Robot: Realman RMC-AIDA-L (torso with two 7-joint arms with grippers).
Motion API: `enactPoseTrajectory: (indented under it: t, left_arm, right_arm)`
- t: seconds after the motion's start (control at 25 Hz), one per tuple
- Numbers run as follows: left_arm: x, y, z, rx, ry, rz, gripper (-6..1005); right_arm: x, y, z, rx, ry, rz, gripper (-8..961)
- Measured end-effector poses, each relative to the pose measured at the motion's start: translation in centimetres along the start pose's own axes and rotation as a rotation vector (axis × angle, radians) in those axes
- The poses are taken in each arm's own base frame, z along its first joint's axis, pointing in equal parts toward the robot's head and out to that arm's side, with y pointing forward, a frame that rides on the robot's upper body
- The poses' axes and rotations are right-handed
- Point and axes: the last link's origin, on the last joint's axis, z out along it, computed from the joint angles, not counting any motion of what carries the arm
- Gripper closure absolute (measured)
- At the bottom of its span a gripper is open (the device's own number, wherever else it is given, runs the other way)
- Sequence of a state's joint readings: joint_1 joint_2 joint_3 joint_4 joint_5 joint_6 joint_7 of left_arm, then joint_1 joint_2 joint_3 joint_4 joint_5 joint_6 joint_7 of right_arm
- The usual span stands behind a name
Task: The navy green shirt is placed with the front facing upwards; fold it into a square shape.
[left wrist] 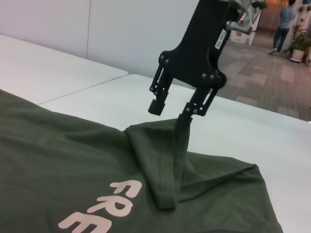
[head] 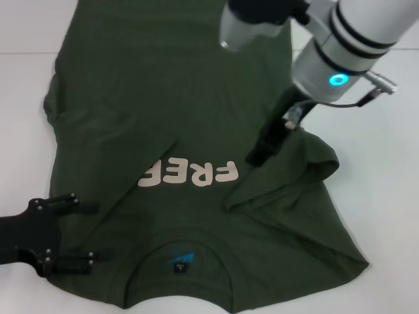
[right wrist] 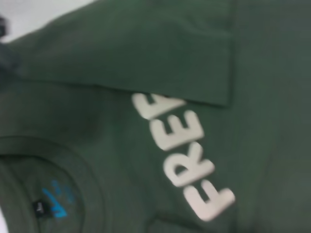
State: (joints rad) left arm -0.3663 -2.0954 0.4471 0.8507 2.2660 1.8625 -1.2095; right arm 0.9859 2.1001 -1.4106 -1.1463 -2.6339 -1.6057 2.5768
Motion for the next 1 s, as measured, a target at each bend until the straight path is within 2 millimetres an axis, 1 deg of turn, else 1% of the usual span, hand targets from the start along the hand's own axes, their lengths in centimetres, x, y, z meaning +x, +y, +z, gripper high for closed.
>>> enactPoseTrajectory:
  t: [0.08,0.32,0.56,0.68,0.84,1.0]
  left_arm:
    - [0.2,0.0,0.0,-0.001,0.011,0.007,98]
    - [0.5,-0.1,0.1,-0.004,0.024,0.029,98]
    - [0.7,-0.2,0.3,-0.012,0.020,0.046,98]
    - [0.8,-0.2,0.3,-0.014,0.020,0.054,99]
    - [0.7,-0.2,0.4,-0.015,0.020,0.064,99]
    - [0.8,-0.2,0.5,-0.019,0.019,0.065,99]
  right_arm:
    - [0.9,-0.8,-0.2,0.014,0.025,0.085,372]
    - [4.6,-3.9,-0.8,0.014,0.075,0.388,242]
    - [8.4,-5.2,-0.7,-0.004,0.120,0.538,100]
    - [9.8,-5.5,-0.5,-0.023,0.121,0.591,23]
    - [10.7,-5.8,0.2,-0.035,0.087,0.631,28]
    - [10.9,-5.8,1.0,-0.042,0.043,0.637,32]
